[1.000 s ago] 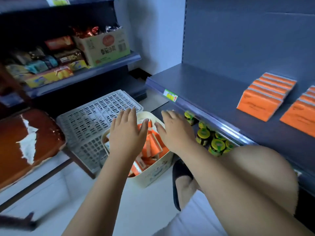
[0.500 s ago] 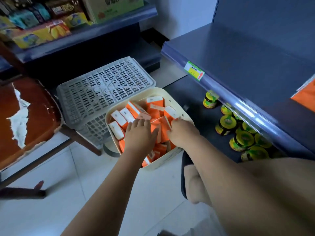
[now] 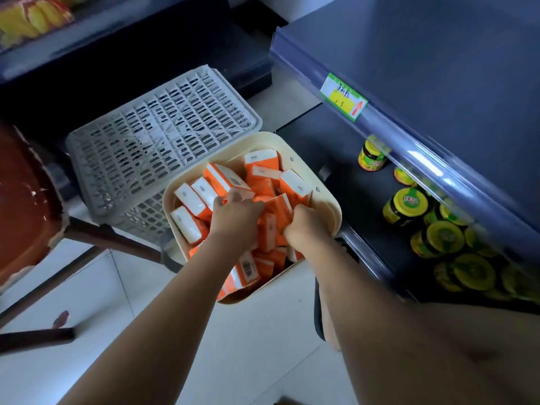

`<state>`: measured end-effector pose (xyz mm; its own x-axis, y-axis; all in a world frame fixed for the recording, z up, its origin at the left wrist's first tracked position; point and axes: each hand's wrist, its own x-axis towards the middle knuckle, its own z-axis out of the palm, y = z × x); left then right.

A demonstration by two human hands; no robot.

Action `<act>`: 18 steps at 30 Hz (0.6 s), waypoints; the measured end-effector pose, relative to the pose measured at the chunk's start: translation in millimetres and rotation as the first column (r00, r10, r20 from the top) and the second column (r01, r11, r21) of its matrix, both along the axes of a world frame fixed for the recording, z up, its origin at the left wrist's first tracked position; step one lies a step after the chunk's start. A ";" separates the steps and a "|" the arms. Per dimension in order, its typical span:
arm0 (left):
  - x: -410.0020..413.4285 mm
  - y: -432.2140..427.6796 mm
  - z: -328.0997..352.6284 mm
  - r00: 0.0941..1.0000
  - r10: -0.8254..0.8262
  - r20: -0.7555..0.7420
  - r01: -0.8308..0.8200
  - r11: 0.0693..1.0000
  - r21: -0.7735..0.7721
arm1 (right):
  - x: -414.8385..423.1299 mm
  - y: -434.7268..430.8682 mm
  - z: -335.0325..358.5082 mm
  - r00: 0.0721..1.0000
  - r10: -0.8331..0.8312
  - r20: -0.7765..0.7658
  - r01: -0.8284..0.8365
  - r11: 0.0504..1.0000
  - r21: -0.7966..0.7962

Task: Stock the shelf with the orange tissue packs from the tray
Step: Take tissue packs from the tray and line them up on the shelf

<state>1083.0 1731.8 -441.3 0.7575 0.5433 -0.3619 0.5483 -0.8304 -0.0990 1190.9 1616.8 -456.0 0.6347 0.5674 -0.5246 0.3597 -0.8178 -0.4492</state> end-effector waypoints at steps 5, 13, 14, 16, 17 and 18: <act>-5.8 2.4 23.0 0.987 -0.010 0.162 0.012 1.000 -0.016 | 16.5 -2.0 34.1 0.989 -0.135 -0.066 0.147 0.958 0.246; -12.5 -12.3 78.2 0.555 0.630 0.543 -0.200 0.735 -0.648 | 59.6 -44.7 126.8 0.949 -0.294 -0.117 0.305 0.751 0.586; -11.0 -18.4 89.0 0.479 0.688 0.545 -0.159 0.679 -0.717 | 64.3 -55.1 138.9 0.944 -0.308 -0.118 0.313 0.725 0.614; -5.4 -33.3 111.5 0.355 0.791 0.499 -0.058 0.551 -0.833 | 71.9 -80.5 162.3 0.937 -0.318 -0.146 0.330 0.666 0.669; -2.1 -41.4 123.3 0.312 0.833 0.456 -0.002 0.481 -0.877 | 74.3 -95.5 174.0 0.934 -0.313 -0.169 0.339 0.635 0.694; 1.9 -49.5 134.8 0.284 0.863 0.418 0.050 0.422 -0.905 | 75.8 -111.1 184.7 0.930 -0.311 -0.197 0.353 0.603 0.715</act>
<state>1084.9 1682.4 -306.5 0.5884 0.7825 -0.2034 0.2093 0.0955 0.9732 1266.6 1505.7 -271.3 0.8448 0.5303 -0.0710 0.0920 -0.2747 -0.9571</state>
